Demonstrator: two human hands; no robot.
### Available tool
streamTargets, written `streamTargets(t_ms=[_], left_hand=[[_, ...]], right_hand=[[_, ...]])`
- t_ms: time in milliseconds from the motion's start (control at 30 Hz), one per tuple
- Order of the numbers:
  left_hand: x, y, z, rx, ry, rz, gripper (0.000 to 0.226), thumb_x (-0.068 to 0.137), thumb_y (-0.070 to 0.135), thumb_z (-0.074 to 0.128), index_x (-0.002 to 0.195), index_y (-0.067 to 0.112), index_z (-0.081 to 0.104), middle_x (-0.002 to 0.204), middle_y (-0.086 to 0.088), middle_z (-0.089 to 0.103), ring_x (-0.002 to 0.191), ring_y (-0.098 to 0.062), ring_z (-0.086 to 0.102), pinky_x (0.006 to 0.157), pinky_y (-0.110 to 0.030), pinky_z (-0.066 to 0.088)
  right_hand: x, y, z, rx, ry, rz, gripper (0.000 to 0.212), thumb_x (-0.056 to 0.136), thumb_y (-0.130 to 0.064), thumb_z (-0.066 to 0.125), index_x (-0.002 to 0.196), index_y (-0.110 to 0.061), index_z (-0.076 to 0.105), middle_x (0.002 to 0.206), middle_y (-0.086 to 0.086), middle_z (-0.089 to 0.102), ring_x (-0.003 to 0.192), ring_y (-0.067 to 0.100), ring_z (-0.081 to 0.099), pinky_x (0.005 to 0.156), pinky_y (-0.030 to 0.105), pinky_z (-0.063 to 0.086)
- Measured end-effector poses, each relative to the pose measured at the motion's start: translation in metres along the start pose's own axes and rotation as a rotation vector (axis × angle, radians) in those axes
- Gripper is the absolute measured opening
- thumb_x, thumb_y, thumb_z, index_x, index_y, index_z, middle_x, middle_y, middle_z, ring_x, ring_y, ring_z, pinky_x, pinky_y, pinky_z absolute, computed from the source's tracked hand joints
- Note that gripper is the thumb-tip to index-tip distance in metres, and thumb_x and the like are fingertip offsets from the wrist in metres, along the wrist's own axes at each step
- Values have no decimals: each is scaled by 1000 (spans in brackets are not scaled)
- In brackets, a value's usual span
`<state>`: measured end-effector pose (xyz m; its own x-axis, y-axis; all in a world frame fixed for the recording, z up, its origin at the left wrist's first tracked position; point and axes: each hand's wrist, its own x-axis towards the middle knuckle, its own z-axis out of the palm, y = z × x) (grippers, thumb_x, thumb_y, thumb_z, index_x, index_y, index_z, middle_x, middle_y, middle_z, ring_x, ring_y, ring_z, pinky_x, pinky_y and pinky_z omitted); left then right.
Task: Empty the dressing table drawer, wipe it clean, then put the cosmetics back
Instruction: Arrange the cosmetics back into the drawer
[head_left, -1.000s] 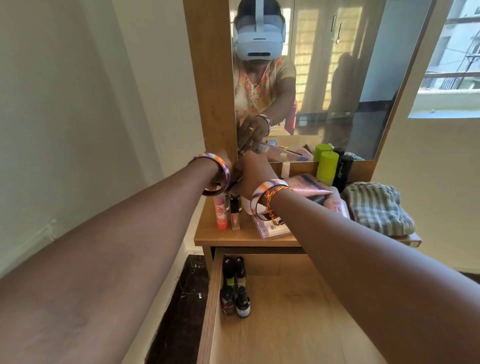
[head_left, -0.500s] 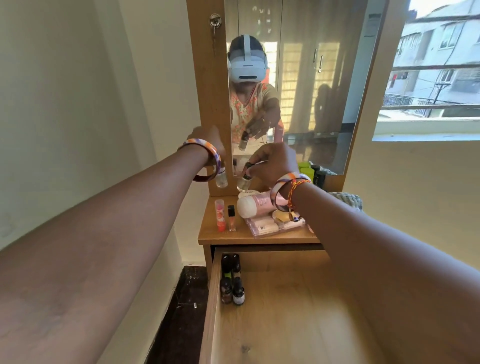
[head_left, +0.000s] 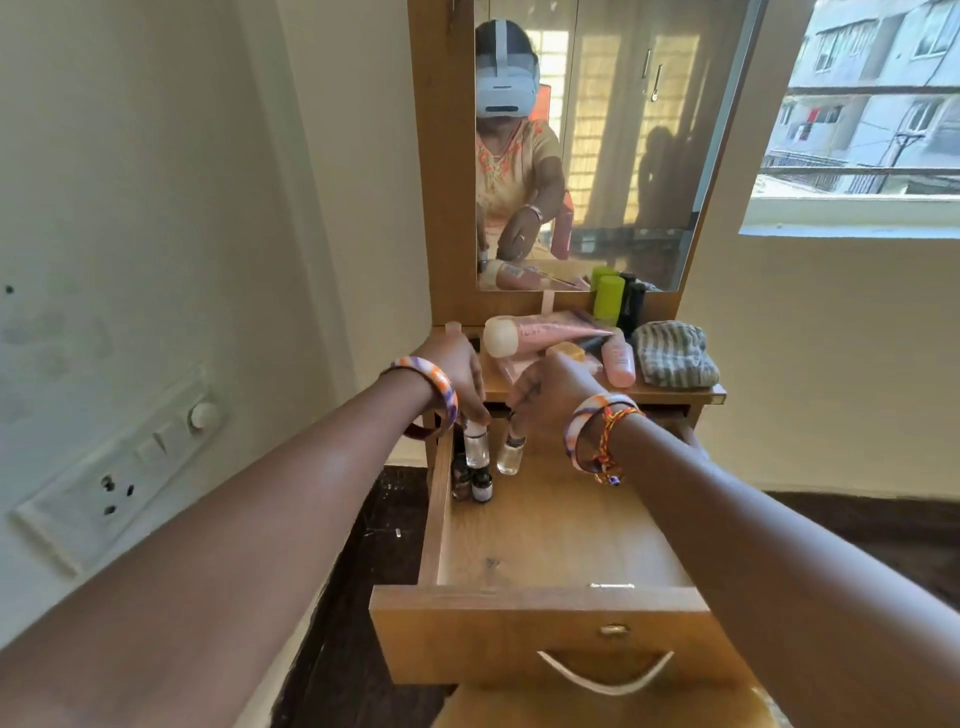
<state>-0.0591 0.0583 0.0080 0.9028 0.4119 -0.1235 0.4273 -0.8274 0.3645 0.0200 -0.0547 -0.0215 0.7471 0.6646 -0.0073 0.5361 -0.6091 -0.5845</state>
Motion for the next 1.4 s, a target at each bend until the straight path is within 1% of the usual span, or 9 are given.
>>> streamTargets(t_ms=[133, 233, 367, 700, 833, 967, 1067, 1233, 1400], left_hand=[[1, -12, 41, -15, -2, -41, 25, 76, 15, 76, 98, 5, 72, 101, -9, 70, 83, -18, 63, 74, -24, 50], [3, -21, 64, 23, 64, -54, 19, 77, 10, 74, 95, 8, 71, 101, -8, 70, 92, -22, 66, 74, -24, 49], [5, -29, 85, 114, 138, -65, 13, 79, 7, 70, 90, 12, 70, 95, -7, 69, 87, -24, 66, 77, -30, 56], [8, -38, 95, 293, 71, -35, 18, 81, 14, 67, 99, 16, 66, 98, -5, 68, 92, -26, 66, 75, -32, 52], [8, -39, 96, 319, 71, -25, 20, 83, 17, 66, 102, 17, 65, 99, -5, 69, 92, -26, 66, 79, -33, 55], [6, -40, 95, 338, 55, -8, 22, 85, 16, 64, 106, 15, 65, 100, -5, 68, 91, -24, 65, 74, -29, 51], [5, -38, 85, 306, 56, 22, 24, 83, 20, 67, 106, 16, 64, 101, -4, 67, 90, -22, 64, 69, -27, 47], [13, -31, 42, 127, 244, 48, 20, 83, 31, 67, 98, 18, 68, 98, 0, 67, 89, -19, 64, 70, -27, 50], [31, -28, -3, 6, 566, 45, 13, 85, 21, 62, 94, 15, 69, 95, -5, 71, 86, -24, 65, 74, -33, 55]], right_hand=[[-8, 18, 35, 63, -91, 38, 23, 70, -3, 77, 91, -8, 70, 95, 4, 66, 83, 15, 61, 69, 20, 51], [-8, 23, 54, 71, -98, 33, 23, 72, -1, 75, 93, -6, 69, 101, 9, 67, 87, 18, 63, 63, 16, 50], [-4, 26, 75, 75, -84, 12, 27, 73, 0, 74, 98, -7, 65, 105, 10, 64, 85, 17, 59, 57, 10, 42], [2, 28, 92, 77, -93, 8, 26, 77, 3, 69, 100, -6, 61, 94, 4, 54, 81, 14, 51, 53, 7, 35], [3, 24, 92, 68, -107, 23, 29, 80, 0, 68, 108, -5, 61, 104, 11, 62, 81, 13, 53, 69, 16, 47], [0, 22, 93, 55, -141, 27, 37, 79, -1, 69, 114, -6, 60, 112, 12, 62, 88, 17, 57, 81, 22, 51], [-2, 22, 83, 28, -176, 23, 40, 74, -4, 74, 112, -7, 60, 105, 7, 61, 87, 17, 57, 64, 13, 47], [11, 19, 42, 53, -30, -13, 25, 76, -4, 72, 96, -13, 62, 97, 2, 61, 87, 17, 60, 73, 20, 50], [31, -2, 4, -45, 244, -152, 21, 78, -4, 69, 96, -14, 69, 93, -2, 62, 88, 15, 59, 71, 19, 44]])
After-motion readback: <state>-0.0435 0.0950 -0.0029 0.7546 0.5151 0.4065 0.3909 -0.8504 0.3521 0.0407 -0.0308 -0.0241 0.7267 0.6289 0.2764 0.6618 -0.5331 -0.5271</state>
